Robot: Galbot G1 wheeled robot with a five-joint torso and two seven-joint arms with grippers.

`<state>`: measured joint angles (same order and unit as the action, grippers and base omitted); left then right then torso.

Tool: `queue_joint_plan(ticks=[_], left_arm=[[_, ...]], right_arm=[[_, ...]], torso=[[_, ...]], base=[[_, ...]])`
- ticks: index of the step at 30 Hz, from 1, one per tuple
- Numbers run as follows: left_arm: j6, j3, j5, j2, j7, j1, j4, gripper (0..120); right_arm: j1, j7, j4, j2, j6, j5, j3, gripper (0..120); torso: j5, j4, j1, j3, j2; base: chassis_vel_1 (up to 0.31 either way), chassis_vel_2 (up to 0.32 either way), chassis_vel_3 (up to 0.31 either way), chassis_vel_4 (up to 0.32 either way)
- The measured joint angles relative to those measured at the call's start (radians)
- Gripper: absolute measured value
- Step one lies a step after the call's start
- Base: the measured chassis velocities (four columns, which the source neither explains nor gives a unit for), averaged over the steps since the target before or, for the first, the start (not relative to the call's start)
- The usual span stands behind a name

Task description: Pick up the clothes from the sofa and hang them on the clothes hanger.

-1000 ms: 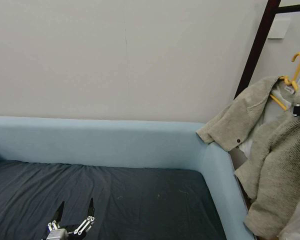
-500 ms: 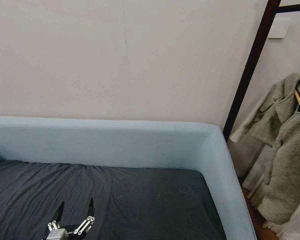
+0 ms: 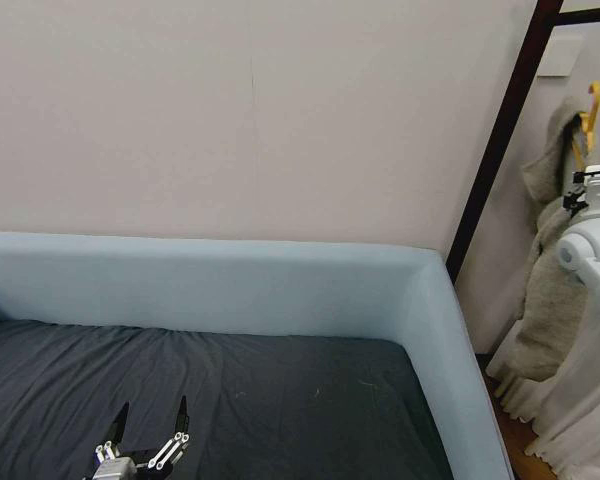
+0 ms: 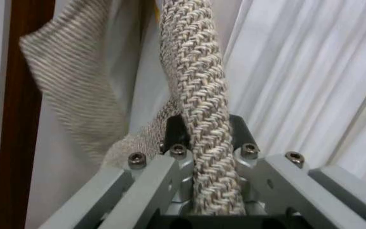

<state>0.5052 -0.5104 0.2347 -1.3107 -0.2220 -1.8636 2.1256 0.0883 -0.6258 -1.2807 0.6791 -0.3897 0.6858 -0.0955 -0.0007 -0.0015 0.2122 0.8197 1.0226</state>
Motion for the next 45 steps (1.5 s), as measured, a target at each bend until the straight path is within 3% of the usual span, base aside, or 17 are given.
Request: queue_joint_plan(ticks=[11,21,31,35,45], left_arm=[[0.000,0.000,0.000,0.000,0.000,0.000,0.000,100],[0.000,0.000,0.000,0.000,0.000,0.000,0.000,100],[0.000,0.000,0.000,0.000,0.000,0.000,0.000,100],[0.000,0.000,0.000,0.000,0.000,0.000,0.000,100],[0.000,0.000,0.000,0.000,0.000,0.000,0.000,100]], right_arm=[[-0.190,0.016,0.056,0.042,-0.010,-0.039,-0.092,4],[-0.238,0.002,0.003,0.014,-0.048,-0.029,-0.143,4],[-0.399,-0.100,0.014,0.043,-0.201,0.149,-0.252,4],[-0.463,-0.191,0.018,0.072,-0.270,0.311,-0.289,4],[-0.536,-0.303,0.078,0.167,-0.272,0.464,-0.306,4]], torso=[[-0.0005,0.0006,0.000,0.000,0.000],[0.0003,0.0000,0.000,0.000,0.000],[-0.0002,0.0004,0.000,0.000,0.000],[-0.0002,0.0001,0.000,0.000,0.000],[0.0001,0.0002,0.000,0.000,0.000]], base=[[0.000,0.000,0.000,0.000],[0.000,0.000,0.000,0.000],[0.000,0.000,0.000,0.000],[0.000,0.000,0.000,0.000],[0.000,0.000,0.000,0.000]])
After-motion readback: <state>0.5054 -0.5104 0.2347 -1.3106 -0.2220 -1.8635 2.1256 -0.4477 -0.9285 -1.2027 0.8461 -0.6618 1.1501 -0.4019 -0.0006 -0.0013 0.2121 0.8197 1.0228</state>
